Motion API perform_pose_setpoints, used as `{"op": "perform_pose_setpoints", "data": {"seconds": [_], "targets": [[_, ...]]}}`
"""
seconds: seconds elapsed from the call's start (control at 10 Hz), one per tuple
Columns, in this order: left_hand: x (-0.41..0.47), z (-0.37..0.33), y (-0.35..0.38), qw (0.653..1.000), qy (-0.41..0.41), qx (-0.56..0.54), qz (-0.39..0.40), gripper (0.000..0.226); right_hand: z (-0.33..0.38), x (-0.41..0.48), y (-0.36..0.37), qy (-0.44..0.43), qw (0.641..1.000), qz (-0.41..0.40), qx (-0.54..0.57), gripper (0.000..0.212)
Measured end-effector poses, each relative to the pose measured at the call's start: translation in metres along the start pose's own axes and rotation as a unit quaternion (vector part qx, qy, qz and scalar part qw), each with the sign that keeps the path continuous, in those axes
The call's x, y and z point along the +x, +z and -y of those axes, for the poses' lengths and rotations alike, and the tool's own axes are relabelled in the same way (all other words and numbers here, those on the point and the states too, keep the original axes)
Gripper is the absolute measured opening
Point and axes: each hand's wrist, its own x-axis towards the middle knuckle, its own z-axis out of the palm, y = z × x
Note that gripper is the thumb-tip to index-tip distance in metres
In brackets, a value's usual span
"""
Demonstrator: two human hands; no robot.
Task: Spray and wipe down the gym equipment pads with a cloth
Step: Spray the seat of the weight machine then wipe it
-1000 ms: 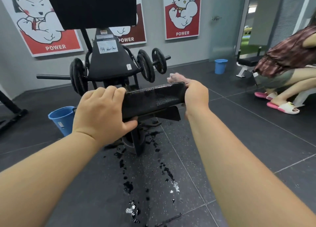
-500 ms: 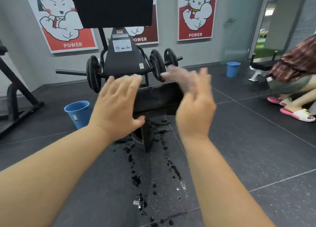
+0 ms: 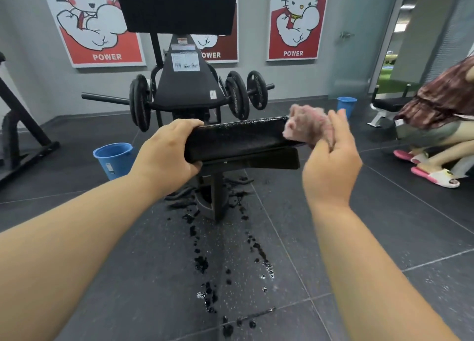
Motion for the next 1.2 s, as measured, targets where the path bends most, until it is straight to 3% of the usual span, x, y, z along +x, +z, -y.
{"op": "perform_pose_setpoints", "data": {"seconds": [0.1, 0.3, 0.5, 0.6, 0.7, 0.8, 0.9, 1.0, 1.2], "targets": [[-0.001, 0.003, 0.001, 1.0, 0.012, 0.003, 0.005, 0.071, 0.002, -0.001, 0.021, 0.017, 0.999, -0.01, -0.037, 0.044], [-0.008, 0.017, -0.002, 0.997, 0.051, 0.001, 0.053, 0.095, 0.038, -0.079, 0.078, -0.072, 0.993, 0.095, -0.016, 0.051], [-0.022, 0.035, -0.012, 0.997, -0.039, -0.07, 0.022, 0.087, 0.053, -0.115, 0.052, -0.152, 0.964, 0.209, 0.065, 0.049], [-0.02, 0.023, -0.016, 0.998, -0.022, -0.035, 0.051, 0.09, 0.025, -0.075, 0.019, 0.001, 0.982, 0.057, 0.181, 0.051], [-0.02, 0.014, -0.015, 0.998, -0.023, 0.009, 0.062, 0.087, -0.025, -0.013, -0.01, 0.159, 0.9, -0.19, 0.36, 0.026], [-0.022, 0.014, -0.011, 0.997, -0.038, -0.007, 0.06, 0.086, -0.03, 0.006, -0.003, 0.357, 0.909, -0.075, 0.2, 0.022], [-0.019, 0.017, -0.011, 0.996, -0.041, -0.016, 0.076, 0.089, 0.021, -0.019, 0.047, 0.28, 0.951, -0.073, 0.11, 0.037], [-0.019, 0.021, -0.011, 0.994, -0.049, -0.018, 0.095, 0.093, 0.043, -0.06, 0.085, 0.335, 0.915, -0.04, 0.22, 0.037], [-0.017, 0.028, -0.02, 0.991, -0.053, 0.012, 0.123, 0.098, 0.044, -0.116, 0.09, 0.301, 0.905, 0.164, 0.253, 0.021]]}}
